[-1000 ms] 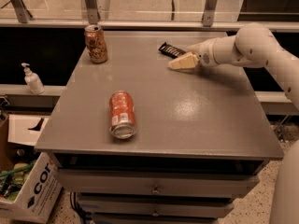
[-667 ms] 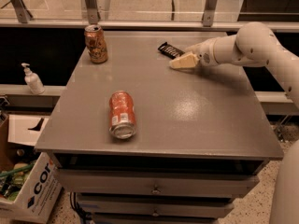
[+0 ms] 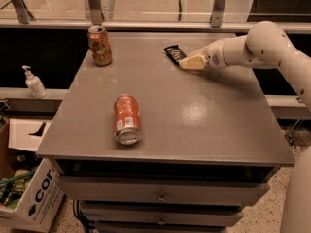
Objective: Move rxbar chocolate near orange can
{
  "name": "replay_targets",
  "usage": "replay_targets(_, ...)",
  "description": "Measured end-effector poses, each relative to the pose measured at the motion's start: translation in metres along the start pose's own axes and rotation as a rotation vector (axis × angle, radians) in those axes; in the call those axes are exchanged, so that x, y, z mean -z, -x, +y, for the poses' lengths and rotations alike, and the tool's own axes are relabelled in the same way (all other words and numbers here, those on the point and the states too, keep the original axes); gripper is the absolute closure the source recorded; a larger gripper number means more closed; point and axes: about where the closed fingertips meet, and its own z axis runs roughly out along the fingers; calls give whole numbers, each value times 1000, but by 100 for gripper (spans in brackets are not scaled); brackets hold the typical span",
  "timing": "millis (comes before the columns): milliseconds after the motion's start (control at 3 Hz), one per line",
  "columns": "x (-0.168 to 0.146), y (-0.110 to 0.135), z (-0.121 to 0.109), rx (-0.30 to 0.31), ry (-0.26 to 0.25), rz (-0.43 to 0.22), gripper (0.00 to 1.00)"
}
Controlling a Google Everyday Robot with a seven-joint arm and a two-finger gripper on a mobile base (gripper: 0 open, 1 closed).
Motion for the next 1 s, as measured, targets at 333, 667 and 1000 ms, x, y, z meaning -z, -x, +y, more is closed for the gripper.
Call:
replay_targets(333, 1, 1, 0, 0, 0, 0, 100)
replay_targets(667, 1, 1, 0, 0, 0, 0, 100)
replay_targets(1000, 1, 1, 0, 0, 0, -1, 100)
